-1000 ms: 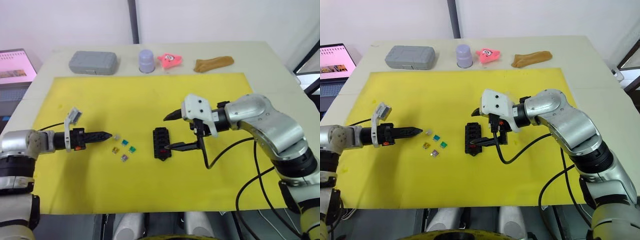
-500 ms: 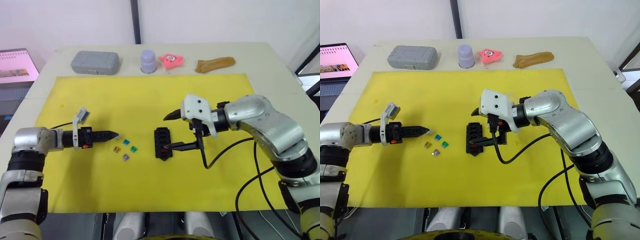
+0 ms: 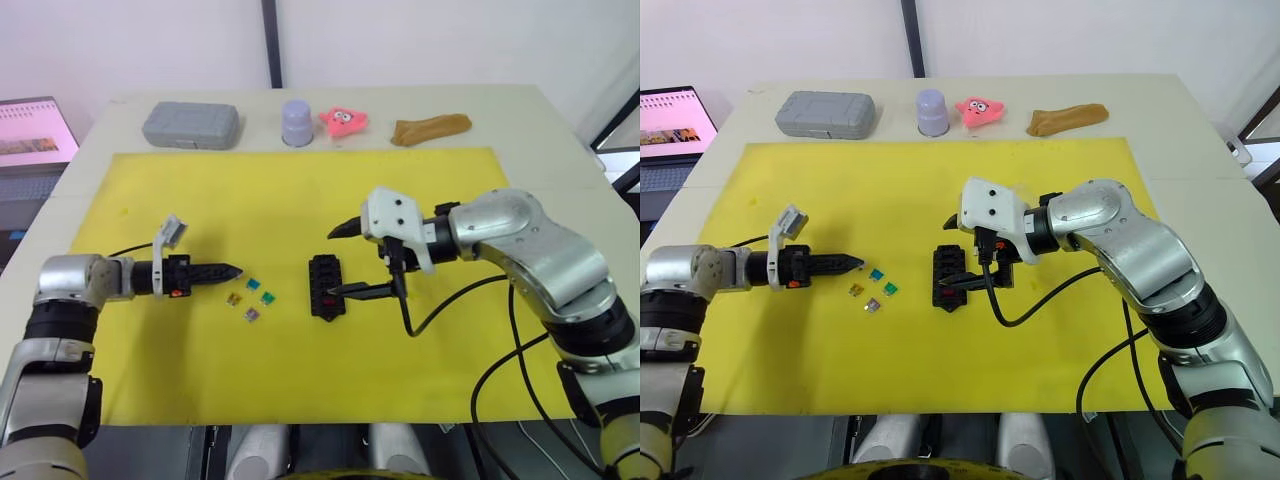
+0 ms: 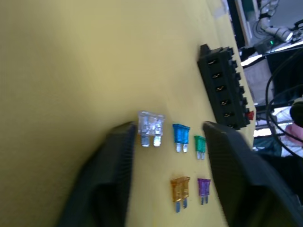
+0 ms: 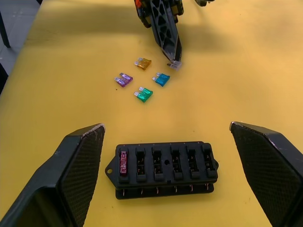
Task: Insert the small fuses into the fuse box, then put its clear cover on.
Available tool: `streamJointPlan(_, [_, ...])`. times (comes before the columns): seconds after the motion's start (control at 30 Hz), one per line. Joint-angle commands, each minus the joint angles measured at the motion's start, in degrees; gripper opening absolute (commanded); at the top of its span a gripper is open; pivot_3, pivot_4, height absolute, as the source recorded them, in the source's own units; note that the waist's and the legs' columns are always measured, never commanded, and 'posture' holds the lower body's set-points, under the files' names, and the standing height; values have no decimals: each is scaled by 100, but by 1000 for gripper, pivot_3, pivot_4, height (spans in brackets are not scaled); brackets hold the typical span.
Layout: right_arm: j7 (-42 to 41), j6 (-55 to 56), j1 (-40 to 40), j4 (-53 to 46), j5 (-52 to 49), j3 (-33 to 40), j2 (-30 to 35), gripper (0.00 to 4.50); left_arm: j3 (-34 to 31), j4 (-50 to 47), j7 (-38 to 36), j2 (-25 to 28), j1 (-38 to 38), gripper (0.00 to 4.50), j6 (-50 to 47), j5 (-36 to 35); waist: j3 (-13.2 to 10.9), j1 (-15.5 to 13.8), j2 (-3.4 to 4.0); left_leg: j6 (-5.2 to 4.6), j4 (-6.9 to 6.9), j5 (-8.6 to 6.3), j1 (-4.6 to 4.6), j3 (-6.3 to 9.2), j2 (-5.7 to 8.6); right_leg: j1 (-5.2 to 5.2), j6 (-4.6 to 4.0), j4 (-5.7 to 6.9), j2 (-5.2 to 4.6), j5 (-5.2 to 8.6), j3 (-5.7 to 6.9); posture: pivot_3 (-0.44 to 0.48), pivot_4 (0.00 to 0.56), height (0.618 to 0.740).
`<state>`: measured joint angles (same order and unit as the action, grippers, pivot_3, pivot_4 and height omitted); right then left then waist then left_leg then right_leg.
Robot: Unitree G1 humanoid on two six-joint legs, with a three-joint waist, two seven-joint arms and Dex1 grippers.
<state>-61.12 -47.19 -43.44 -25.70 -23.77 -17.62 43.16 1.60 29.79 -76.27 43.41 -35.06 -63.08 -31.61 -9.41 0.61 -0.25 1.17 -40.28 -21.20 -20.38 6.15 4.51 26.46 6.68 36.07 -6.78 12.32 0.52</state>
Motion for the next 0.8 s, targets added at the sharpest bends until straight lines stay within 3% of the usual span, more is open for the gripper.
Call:
streamJointPlan(0.03, [13, 81, -39, -221, -1, 52, 5, 4500, 176, 52, -16, -90, 19, 862, 25, 103, 0, 5, 0, 0, 0, 0, 0, 0, 0, 0, 0, 0, 0, 0, 0, 0, 150, 740])
streamJointPlan(0.33, [26, 110, -29, -199, 23, 58, -12, 4500, 132, 215, -9, -97, 4, 862, 141, 243, 0, 7, 0, 0, 0, 0, 1, -1, -1, 0, 0, 1, 0, 0, 0, 0, 150, 740])
streamJointPlan(0.43, [32, 121, -24, -197, 36, 48, -32, 4500, 124, 234, -16, -94, 30, 53, 187, 259, 0, 9, 0, 0, 0, 0, 2, -1, -1, 0, 0, 1, 0, 0, 0, 0, 150, 740])
streamJointPlan(0.8, [33, 185, -10, -159, 72, 37, -30, 4500, -59, 211, 32, -73, 42, 16, 214, 237, 1, 10, 1, 1, 0, 1, 3, -1, -2, 0, 0, 2, 1, 0, 0, 0, 150, 740])
